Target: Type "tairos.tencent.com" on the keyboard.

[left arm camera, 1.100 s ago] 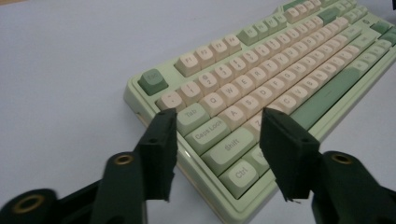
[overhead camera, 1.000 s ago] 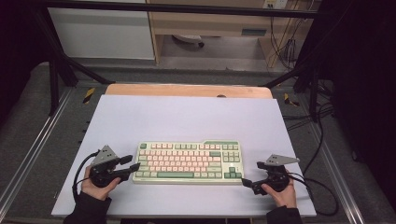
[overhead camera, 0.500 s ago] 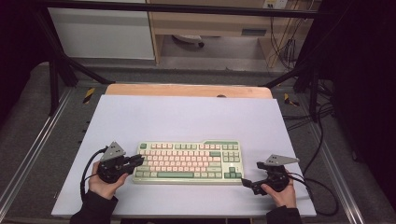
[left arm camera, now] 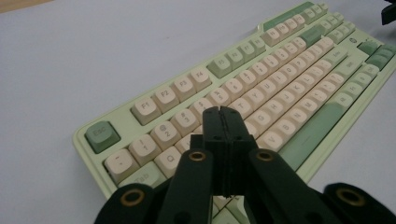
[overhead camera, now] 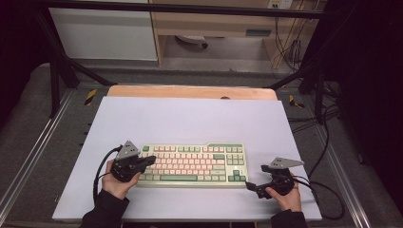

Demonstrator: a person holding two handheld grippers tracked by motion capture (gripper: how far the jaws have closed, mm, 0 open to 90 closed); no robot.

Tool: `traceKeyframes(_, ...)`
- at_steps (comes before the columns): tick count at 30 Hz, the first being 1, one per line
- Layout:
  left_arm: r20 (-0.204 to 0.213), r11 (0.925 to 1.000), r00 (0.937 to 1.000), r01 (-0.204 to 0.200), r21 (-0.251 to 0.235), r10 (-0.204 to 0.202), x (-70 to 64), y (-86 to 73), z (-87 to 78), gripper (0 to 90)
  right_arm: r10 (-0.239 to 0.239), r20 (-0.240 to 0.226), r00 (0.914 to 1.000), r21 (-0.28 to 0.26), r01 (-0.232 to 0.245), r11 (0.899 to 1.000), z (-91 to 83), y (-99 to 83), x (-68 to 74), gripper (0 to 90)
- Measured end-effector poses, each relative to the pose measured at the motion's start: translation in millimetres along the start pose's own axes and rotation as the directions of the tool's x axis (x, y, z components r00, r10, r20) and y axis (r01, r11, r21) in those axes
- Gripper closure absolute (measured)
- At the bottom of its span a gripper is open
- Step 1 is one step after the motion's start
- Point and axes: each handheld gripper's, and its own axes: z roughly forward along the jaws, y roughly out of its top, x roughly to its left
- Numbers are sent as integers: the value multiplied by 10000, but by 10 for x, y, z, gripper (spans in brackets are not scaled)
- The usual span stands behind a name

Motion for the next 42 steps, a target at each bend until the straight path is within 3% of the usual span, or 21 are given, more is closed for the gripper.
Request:
traceKeyframes(16,312,9992,9990,-324,251,316,-235,179,332,899,-2,-1,10000,5,2,10000,4,-1,2,4)
traceKeyframes(27,287,9960,9977,-634,622,617,-356,225,550,899,-16,-9,10000,20,16,10000,0,-1,3,4)
traceKeyframes(42,-27,9939,9981,-614,918,619,-322,161,664,900,-39,0,10000,22,39,10000,-2,-1,2,4)
